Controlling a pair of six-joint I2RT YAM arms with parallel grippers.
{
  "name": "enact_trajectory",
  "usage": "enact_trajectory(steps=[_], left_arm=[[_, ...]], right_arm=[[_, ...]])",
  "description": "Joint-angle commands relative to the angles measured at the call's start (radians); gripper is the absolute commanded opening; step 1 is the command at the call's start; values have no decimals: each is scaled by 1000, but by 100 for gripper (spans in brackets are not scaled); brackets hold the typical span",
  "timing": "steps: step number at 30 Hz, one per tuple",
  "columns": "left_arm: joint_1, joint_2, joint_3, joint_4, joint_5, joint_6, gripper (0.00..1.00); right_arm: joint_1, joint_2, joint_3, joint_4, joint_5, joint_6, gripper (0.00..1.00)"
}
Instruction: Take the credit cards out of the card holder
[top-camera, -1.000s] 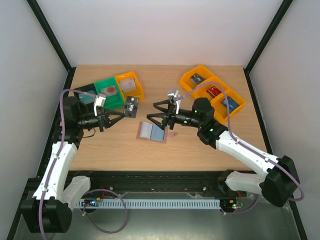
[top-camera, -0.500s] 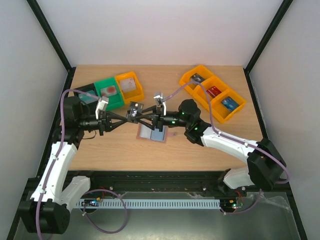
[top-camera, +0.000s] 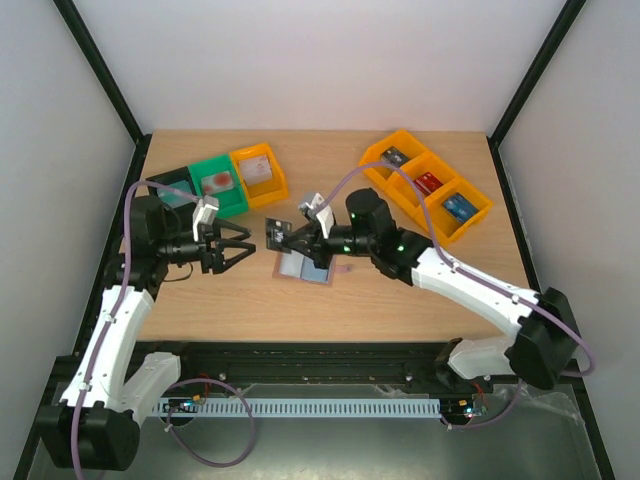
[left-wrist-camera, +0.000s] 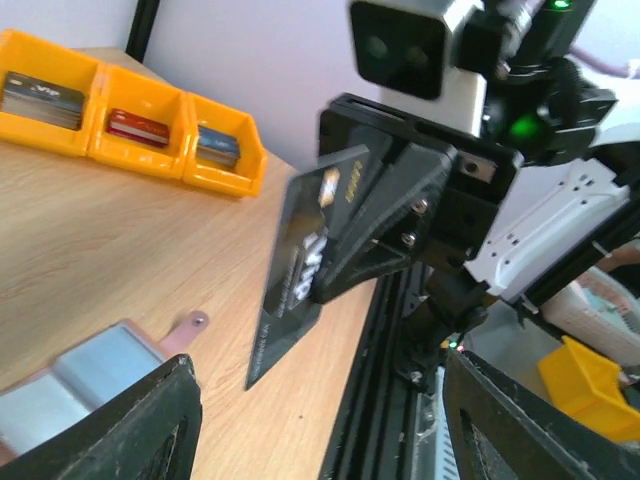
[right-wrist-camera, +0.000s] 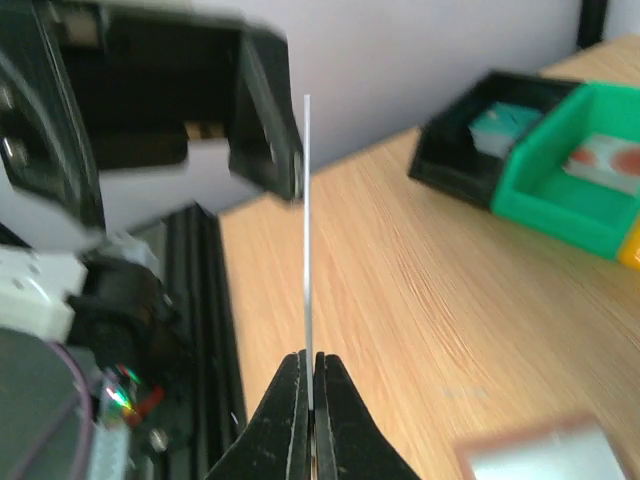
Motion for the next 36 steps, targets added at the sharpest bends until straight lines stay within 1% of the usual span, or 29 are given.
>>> enact_trajectory(steps=[1,3,5,6,7,9,12,15,17,20,22,23,28,30,34,35,36], left_arm=[[-9,-1,15,-45,-43,108,68],[-30,4,19,-94,-22,183,67],[-74,14,51,-201,-53,332,63],[-105,22,81,-268,-95,422,61],[-134,35,122,-343,-138,553,60],[-199,67,203,-433,-256,651,60],[-277,126,321,-511,-400,708,63],[-364,182,361,-542,-502,731,62],[-410,207,370,-591,-545,777,61],[-428,216,371,-658,-531,858,60],[-431,220,361,-658,-517,865,54],[-433,223,357,-650,-518,855,49],[-440,228,363,-623,-519,826,13],[-440,228,366,-630,-516,827,3],[-441,228,370,-663,-498,833,2],[-440,228,380,-665,-490,820,2],[-440,225,393,-651,-484,787,2]], right_arm=[[54,-107,-25,-384,263,-309,2],[70,-120,-31,-405,301,-331,2],[85,-101,-3,-440,300,-356,2],[94,-82,21,-465,286,-371,2],[104,-62,44,-493,258,-396,2],[112,-23,92,-551,182,-427,2],[134,22,132,-602,165,-437,2],[151,19,129,-587,160,-437,2],[153,4,123,-567,123,-439,2],[152,-9,131,-558,77,-441,2],[153,-13,133,-554,60,-443,2],[152,-14,134,-550,53,-443,2],[152,-26,128,-542,40,-450,2],[153,-46,122,-536,53,-454,2],[150,-103,98,-495,130,-434,1],[151,-119,92,-478,156,-426,4],[151,-136,83,-452,201,-409,19]])
